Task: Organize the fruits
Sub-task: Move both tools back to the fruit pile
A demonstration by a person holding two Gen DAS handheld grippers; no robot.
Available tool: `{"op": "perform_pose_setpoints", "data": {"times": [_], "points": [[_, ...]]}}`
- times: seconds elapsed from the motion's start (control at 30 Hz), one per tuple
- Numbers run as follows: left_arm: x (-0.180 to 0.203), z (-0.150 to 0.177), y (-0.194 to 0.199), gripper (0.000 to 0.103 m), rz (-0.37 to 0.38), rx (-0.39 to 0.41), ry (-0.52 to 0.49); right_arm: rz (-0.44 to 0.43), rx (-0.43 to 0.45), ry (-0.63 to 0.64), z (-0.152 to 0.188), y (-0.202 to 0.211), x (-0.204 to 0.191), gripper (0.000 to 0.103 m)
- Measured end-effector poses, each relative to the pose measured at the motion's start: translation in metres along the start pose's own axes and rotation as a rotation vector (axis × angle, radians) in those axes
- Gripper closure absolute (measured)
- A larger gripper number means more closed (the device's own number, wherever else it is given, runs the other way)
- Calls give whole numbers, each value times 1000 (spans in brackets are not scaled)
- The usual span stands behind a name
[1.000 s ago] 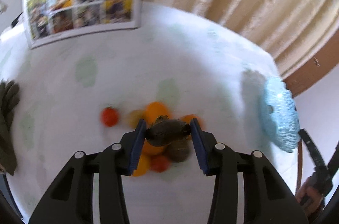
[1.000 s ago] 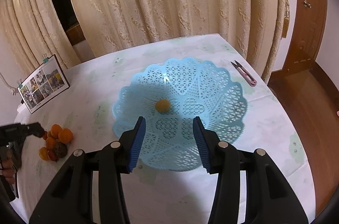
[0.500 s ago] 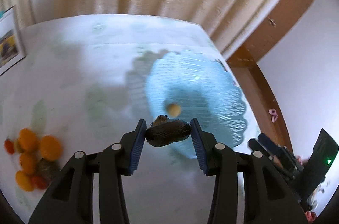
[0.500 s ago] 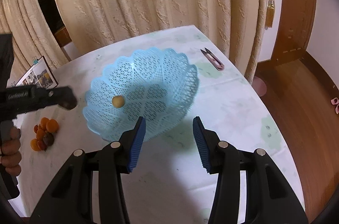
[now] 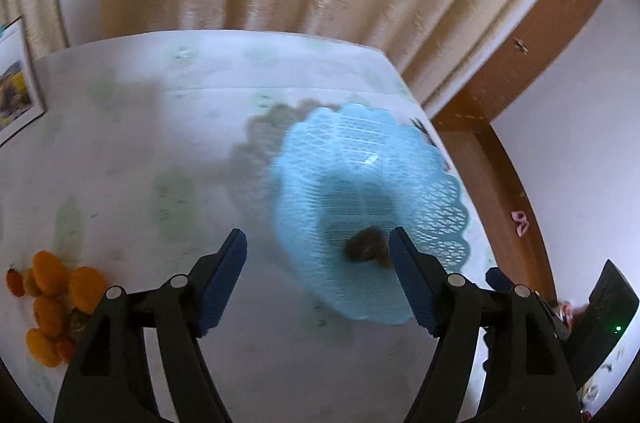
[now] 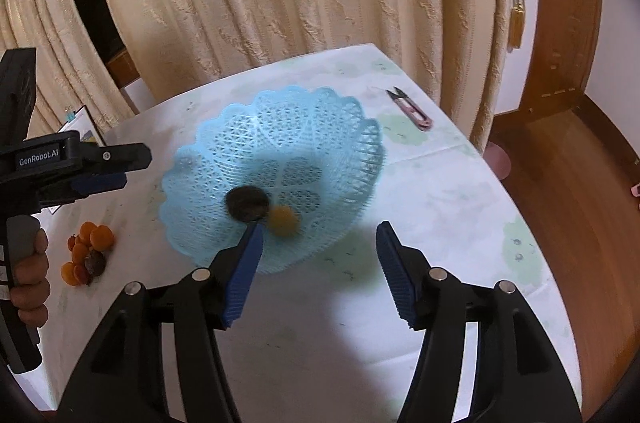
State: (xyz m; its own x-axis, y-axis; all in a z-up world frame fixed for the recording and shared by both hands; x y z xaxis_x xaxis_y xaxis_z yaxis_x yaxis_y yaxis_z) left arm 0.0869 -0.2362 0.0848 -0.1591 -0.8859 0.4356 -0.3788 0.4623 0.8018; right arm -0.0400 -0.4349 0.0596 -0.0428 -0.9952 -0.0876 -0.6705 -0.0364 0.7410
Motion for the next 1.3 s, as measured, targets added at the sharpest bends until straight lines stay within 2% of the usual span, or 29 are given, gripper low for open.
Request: {"op": "perform_pose_setpoints", "data": {"times": [0.5,0.6,0.8,1.07,1.23,1.3], "points": [[-132,1,81,30,-193,129,163,-126,28,150,-26,-14,-97,42],[-165,10,95,30,-231,132,196,-157,13,174,-24,-18,-118,35],[-211,32,102,30,-275,99,241,-209,-32,209,-19,-30,-154,35],[-234,51,94,30,-271,62,208,-231,-72,239,-14,-39,-187,35],[-239,59,83,30,-233,32,177,-227,-89,250,-13,-43,-200,35],[-240,61,78,36,-207,25,159,-228,-97,247,-12,-44,-203,35]]}}
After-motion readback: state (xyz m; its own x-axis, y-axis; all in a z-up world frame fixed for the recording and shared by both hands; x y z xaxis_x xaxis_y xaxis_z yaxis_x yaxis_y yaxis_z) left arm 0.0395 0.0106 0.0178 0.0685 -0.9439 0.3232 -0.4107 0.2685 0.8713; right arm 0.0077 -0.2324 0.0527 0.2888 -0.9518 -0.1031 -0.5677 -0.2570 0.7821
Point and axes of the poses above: each gripper's, at about its wrist camera, not at the fingertips, and y roughly against the way its jaws point, x to its right, z to its underside, the point moved 1 cm from there along -y, roughly the way its jaws point, and after that the axes turned 12 degrees about y, right-handed, at the moved point
